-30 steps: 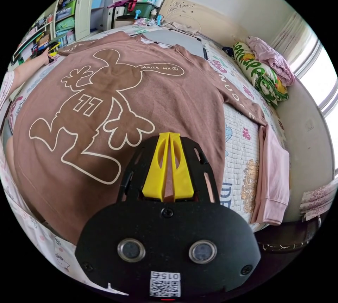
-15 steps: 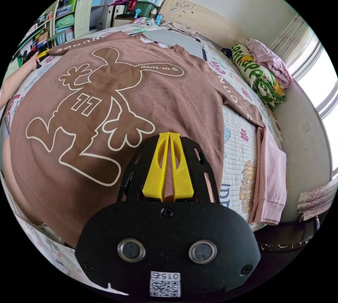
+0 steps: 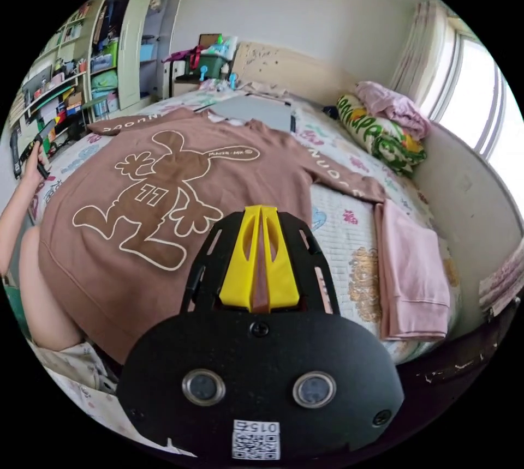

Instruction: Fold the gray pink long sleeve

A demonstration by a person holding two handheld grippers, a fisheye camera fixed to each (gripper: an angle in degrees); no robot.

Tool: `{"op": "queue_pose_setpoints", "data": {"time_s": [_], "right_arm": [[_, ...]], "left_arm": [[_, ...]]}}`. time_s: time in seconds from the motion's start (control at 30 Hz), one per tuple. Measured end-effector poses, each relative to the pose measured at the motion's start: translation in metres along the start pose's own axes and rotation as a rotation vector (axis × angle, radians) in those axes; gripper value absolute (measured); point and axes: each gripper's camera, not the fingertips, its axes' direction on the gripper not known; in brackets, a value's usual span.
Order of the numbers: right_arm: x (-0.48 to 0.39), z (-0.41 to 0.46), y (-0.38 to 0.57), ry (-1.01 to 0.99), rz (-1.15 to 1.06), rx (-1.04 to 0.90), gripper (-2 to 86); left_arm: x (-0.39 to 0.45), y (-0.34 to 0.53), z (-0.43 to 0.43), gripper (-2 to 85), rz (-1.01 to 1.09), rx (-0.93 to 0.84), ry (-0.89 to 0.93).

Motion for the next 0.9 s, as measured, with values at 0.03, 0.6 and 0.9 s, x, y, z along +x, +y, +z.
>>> {"op": "queue_pose_setpoints", "data": {"time_s": [0.03,0.6,0.9], "right_arm": [[0.006,-0.019,0.012,0.056,0.009,0.043,-1.0],[0.169,-0.122,0.136,-0.255,0.436,-0.14,3.0],[0.188,-0.119,0.127,-0.291,0.458,-0.28,2.1]], "left_arm": [[0.021,-0.001,-0.024,7.6,0.089,0.005,-0.028],[0.08,-0.023,-0.133,-0.8,0.068,-0.353,0.116],[0.085,-0.033,-0.114,-0.9,0.082,-0.424,0.075]]}}
